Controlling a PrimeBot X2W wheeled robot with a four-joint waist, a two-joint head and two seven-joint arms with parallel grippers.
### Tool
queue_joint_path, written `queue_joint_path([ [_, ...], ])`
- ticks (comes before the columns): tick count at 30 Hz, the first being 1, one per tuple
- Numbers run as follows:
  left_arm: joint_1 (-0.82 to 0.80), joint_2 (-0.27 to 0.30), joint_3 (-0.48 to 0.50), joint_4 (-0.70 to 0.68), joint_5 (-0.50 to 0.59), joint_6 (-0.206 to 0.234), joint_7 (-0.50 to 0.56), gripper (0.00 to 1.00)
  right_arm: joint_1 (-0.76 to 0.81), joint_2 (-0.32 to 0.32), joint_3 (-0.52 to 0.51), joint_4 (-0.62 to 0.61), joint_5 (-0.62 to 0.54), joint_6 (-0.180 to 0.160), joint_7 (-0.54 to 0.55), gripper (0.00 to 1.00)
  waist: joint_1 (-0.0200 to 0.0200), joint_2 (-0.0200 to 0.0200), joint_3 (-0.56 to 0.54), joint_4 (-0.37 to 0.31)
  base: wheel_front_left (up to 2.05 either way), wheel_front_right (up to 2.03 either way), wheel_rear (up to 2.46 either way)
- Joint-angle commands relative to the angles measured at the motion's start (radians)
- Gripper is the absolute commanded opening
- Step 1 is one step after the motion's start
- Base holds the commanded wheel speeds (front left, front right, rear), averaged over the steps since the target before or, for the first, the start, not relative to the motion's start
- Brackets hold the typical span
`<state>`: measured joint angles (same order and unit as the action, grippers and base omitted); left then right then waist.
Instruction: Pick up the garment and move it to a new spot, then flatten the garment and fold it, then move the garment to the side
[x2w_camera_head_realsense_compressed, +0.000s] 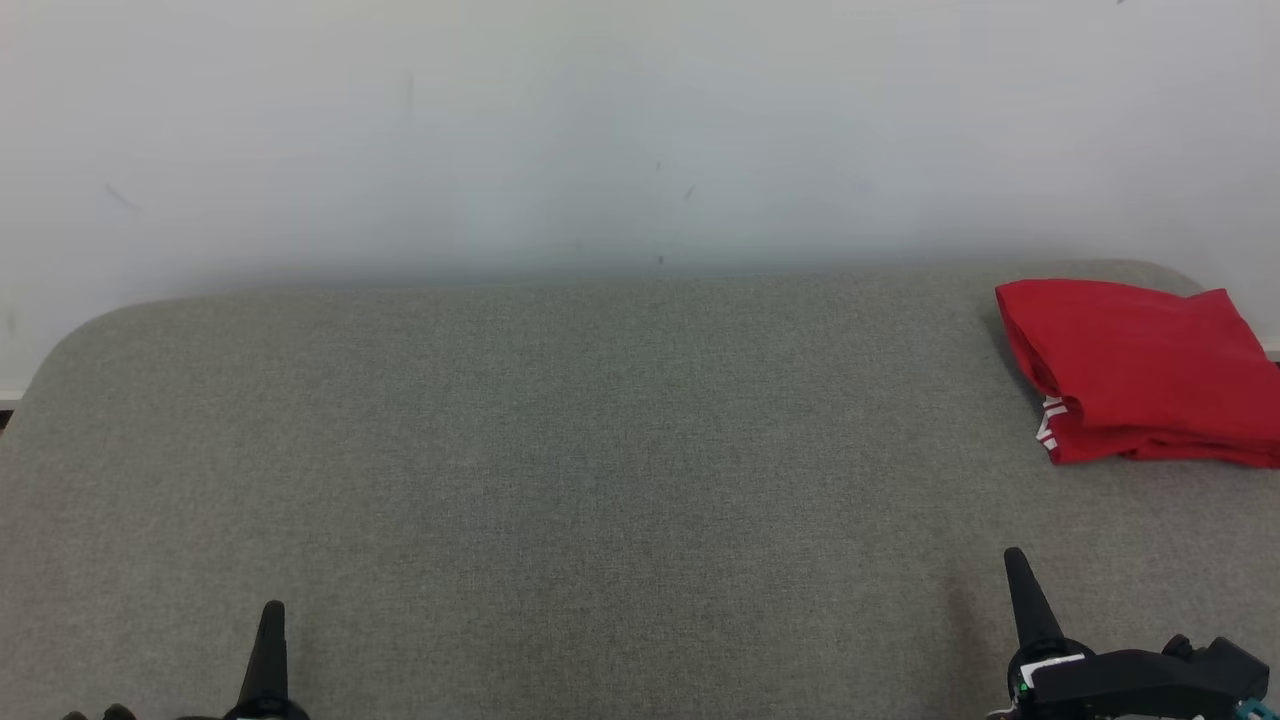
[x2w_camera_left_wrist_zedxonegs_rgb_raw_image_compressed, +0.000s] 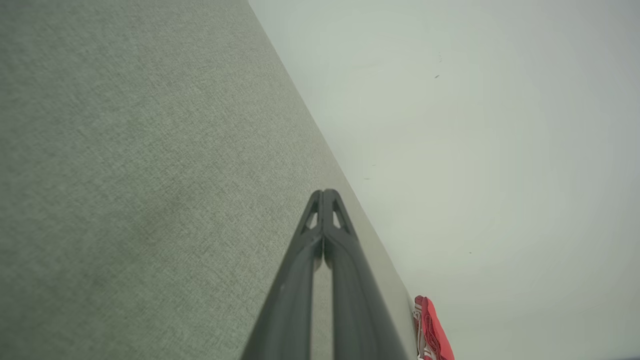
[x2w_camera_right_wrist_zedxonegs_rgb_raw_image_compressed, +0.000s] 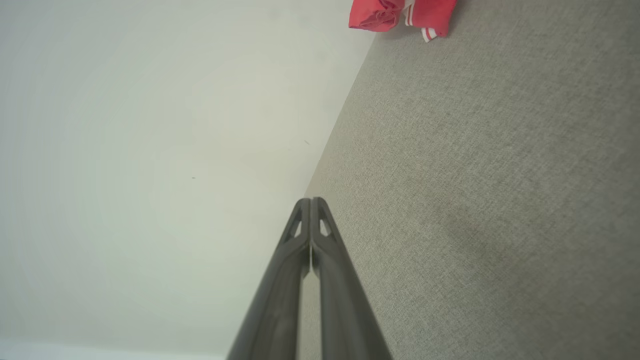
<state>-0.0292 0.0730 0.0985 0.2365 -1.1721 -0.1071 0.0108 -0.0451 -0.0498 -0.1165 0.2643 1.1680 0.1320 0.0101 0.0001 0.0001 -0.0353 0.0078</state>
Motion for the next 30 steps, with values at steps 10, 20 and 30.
queue_joint_path([
  [10, -0.038, -0.005, 0.007, -0.002, -0.116, -0.01, 0.027, 0.0, -0.03, -0.001, 0.002, -0.014, 0.117, -0.002, 0.028, 0.0, -0.0001, -0.0001, 0.008, -0.002, 0.0, 0.0, 0.0],
  [20, -0.053, -0.011, 0.01, 0.002, -0.214, -0.017, 0.052, 0.0, -0.041, -0.001, 0.002, -0.016, 0.216, -0.002, 0.052, 0.0, -0.0001, -0.0001, 0.016, -0.003, 0.0, 0.0, 0.0],
  [30, -0.064, -0.016, 0.013, 0.005, -0.299, -0.018, 0.071, 0.0, -0.052, -0.001, 0.003, -0.018, 0.301, -0.002, 0.072, 0.0, -0.0001, -0.0001, 0.023, -0.005, 0.0, 0.0, 0.0],
])
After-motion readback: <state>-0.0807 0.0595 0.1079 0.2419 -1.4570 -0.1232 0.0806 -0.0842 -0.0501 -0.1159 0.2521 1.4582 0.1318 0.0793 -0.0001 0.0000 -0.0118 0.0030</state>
